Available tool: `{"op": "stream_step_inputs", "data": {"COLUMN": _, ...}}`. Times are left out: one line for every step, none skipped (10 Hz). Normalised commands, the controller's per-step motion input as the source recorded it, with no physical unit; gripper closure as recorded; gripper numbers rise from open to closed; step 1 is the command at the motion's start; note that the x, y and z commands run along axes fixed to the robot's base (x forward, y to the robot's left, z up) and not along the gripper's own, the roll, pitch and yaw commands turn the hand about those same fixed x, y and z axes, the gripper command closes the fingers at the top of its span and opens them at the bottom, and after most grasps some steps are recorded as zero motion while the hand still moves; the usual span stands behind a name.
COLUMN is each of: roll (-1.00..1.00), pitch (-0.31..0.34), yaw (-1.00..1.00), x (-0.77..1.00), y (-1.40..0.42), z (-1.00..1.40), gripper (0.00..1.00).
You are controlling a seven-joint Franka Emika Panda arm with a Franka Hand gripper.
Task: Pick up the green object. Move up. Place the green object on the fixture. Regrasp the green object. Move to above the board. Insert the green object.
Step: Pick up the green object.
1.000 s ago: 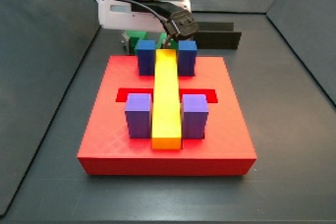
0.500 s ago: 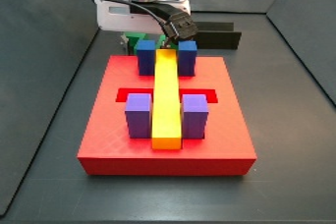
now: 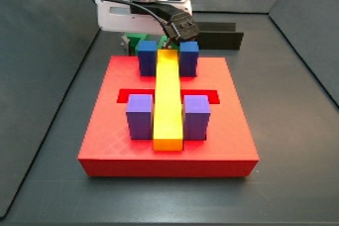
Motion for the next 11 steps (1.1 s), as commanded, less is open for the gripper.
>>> {"op": "stream_step_inputs", "data": {"roll": 0.0, "pitch": 0.0, "yaw": 0.0, "x": 0.0, "y": 0.0, "z": 0.0, "gripper": 1.0}}
{"op": "stream_step_inputs", "data": {"roll": 0.0, "pitch": 0.0, "yaw": 0.0, "x": 0.0, "y": 0.0, "z": 0.0, "gripper": 1.0}}
{"op": "stream_step_inputs", "data": {"roll": 0.0, "pitch": 0.0, "yaw": 0.0, "x": 0.0, "y": 0.0, "z": 0.0, "gripper": 1.0}}
{"op": "stream_step_inputs", "data": {"roll": 0.0, "pitch": 0.0, "yaw": 0.0, "x": 0.0, "y": 0.0, "z": 0.0, "gripper": 1.0}}
{"op": "stream_step_inputs", "data": {"roll": 0.0, "pitch": 0.0, "yaw": 0.0, "x": 0.0, "y": 0.0, "z": 0.0, "gripper": 1.0}}
{"op": "stream_step_inputs", "data": {"roll": 0.0, "pitch": 0.0, "yaw": 0.0, "x": 0.0, "y": 0.0, "z": 0.0, "gripper": 1.0}}
{"op": "stream_step_inputs", "data": {"roll": 0.0, "pitch": 0.0, "yaw": 0.0, "x": 0.0, "y": 0.0, "z": 0.0, "gripper": 1.0}}
{"op": "stream_step_inputs", "data": {"roll": 0.0, "pitch": 0.0, "yaw": 0.0, "x": 0.0, "y": 0.0, "z": 0.0, "gripper": 1.0}}
{"op": "stream_step_inputs", "data": {"roll": 0.0, "pitch": 0.0, "yaw": 0.0, "x": 0.0, "y": 0.0, "z": 0.0, "gripper": 1.0}}
{"op": "stream_step_inputs", "data": {"roll": 0.0, "pitch": 0.0, "yaw": 0.0, "x": 0.0, "y": 0.0, "z": 0.0, "gripper": 1.0}}
{"op": "stream_step_inputs", "data": {"roll": 0.0, "pitch": 0.0, "yaw": 0.0, "x": 0.0, "y": 0.0, "z": 0.0, "gripper": 1.0}}
